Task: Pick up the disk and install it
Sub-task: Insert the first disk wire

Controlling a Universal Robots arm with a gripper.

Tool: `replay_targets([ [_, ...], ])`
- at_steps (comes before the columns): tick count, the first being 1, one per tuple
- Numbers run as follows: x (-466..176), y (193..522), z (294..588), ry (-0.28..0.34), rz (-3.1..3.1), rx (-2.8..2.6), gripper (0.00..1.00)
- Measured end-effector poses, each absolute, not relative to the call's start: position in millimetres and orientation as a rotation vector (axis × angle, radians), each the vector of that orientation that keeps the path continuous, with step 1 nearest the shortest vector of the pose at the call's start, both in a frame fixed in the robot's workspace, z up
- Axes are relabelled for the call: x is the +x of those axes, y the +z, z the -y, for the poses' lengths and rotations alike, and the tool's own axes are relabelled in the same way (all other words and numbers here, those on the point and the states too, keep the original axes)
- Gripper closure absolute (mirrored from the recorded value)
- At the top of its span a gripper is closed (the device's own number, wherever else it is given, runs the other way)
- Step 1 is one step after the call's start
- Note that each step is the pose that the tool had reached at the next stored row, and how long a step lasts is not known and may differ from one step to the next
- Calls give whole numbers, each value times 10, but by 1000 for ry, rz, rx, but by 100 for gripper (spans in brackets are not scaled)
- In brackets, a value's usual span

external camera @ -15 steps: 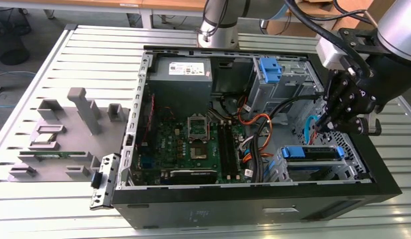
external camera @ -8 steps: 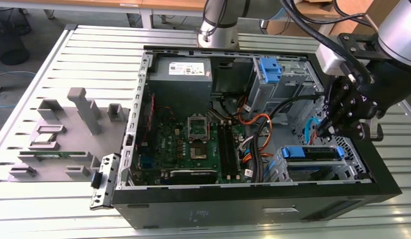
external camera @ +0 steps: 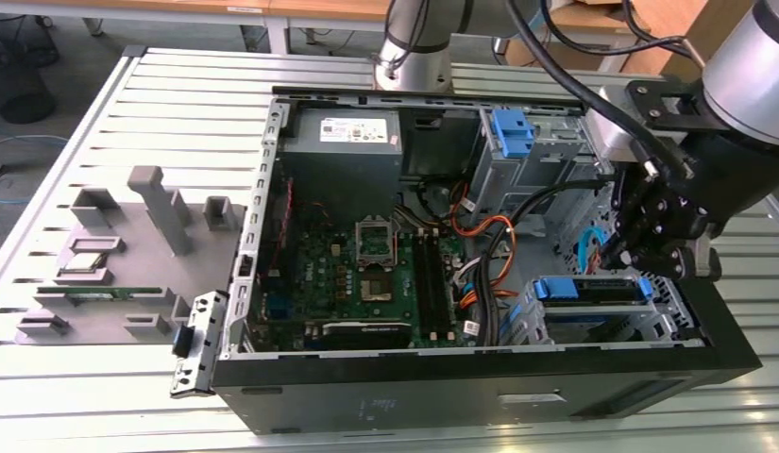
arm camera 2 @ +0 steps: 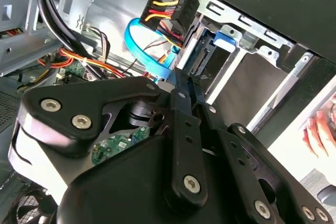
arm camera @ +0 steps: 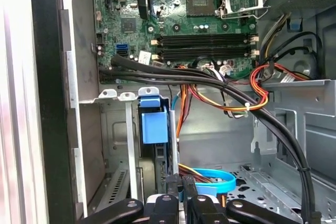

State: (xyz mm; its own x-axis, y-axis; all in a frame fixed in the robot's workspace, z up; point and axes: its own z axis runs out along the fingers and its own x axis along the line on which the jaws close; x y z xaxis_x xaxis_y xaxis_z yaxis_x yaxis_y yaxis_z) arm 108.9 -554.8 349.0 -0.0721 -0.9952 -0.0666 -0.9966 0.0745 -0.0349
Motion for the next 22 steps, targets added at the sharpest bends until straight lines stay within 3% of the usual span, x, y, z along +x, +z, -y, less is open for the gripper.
replay_targets([
  [22, 940, 3378, 5669, -58, -2171, -2062, 84],
])
